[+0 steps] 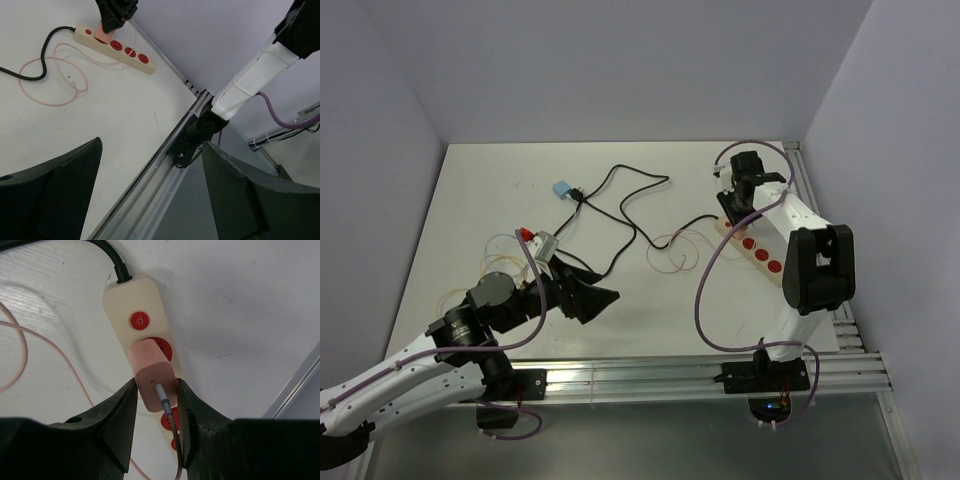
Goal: Insert the plug
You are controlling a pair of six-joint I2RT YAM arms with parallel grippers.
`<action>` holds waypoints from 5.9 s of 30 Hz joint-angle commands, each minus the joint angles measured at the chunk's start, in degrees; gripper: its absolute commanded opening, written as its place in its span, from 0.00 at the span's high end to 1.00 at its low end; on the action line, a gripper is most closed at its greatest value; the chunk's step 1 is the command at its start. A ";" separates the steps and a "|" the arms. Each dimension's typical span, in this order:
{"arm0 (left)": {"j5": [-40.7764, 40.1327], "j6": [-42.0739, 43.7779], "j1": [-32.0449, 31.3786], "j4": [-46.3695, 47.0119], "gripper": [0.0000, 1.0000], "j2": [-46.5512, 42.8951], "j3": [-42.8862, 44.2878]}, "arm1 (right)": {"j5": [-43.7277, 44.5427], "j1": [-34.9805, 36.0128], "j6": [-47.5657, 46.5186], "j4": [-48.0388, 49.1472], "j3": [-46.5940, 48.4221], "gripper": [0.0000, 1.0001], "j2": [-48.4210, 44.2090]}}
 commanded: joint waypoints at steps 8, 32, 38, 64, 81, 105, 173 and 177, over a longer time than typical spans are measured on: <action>0.00 0.15 0.34 3.42 0.13 -2.00 -0.97 | 6.68 3.67 1.99 -2.77 -7.89 1.00 6.91; 1.84 -1.52 0.34 4.57 0.13 -0.77 -1.32 | 9.95 7.80 8.15 3.91 -23.88 1.00 8.15; 2.55 -2.75 0.43 5.36 0.13 0.64 -1.05 | 10.30 7.72 6.83 5.41 -26.10 1.00 6.91; -11.86 -3.46 0.43 -8.44 0.03 3.97 9.66 | 15.84 9.73 14.11 8.21 -5.53 0.00 -11.79; -18.97 -8.82 27.22 -23.21 0.00 46.42 39.36 | -1.91 20.01 56.99 21.13 -21.15 0.00 -55.04; -23.12 -15.94 44.81 -28.48 0.00 100.22 84.55 | 14.32 26.08 45.59 -1.61 -25.05 0.00 -65.51; -8.18 -56.01 31.89 -11.70 1.00 10.05 8.88 | 24.25 62.29 46.37 57.69 -8.08 0.21 -16.39; -6.68 -56.89 31.89 -11.34 1.00 9.87 9.14 | 27.50 62.64 46.29 58.22 -7.02 0.27 -13.83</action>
